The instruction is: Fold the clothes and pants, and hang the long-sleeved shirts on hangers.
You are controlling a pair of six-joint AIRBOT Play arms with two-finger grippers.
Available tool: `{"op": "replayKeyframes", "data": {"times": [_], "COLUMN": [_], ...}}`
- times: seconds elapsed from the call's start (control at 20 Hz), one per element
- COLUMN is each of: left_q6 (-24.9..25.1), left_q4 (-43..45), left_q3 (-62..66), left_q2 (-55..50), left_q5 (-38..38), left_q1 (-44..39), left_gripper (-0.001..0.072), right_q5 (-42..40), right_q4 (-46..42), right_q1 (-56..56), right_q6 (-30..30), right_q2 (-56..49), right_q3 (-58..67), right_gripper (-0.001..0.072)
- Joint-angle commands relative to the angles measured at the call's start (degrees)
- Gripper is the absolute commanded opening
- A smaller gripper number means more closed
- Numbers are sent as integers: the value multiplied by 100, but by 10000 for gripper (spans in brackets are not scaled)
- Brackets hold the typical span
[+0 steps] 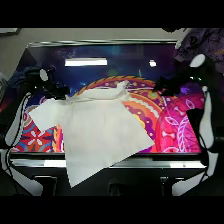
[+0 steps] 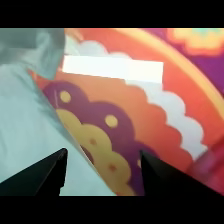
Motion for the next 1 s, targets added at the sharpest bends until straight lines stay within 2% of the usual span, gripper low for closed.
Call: {"op": "replayKeyframes", "data": {"times": [0.0, 0.15, 0.35, 0.7, 0.85, 0.9, 0.95], "left_q6": [0, 0, 0, 0, -2, 0, 0], "left_q4": [-7, -7, -7, -7, -7, -7, -4], "left_q3": [20, 20, 20, 20, 20, 20, 20], "left_q2": [-7, -7, -7, -7, -7, -7, -7], "left_q5": [-260, -280, -321, -369, -382, -389, -409], "left_q1": [66, 61, 59, 59, 59, 59, 59], "left_gripper": [16, 17, 17, 17, 17, 17, 17], "right_q5": [181, -723, -1257, -2050, -2020, -2009, -2024], "right_q4": [57, 61, 428, 1176, 1117, 1106, 1099], "right_q1": [-804, -990, -962, -957, -592, -385, -164], "right_q6": [-656, -1003, -1276, -1620, -1615, -1609, -1567], "right_q2": [1172, 2168, 2457, 2450, 2365, 2310, 2275], "right_q3": [-2192, -4452, -5921, -6452, -6465, -6465, -6465], "right_gripper": [528, 529, 529, 527, 526, 516, 453]}}
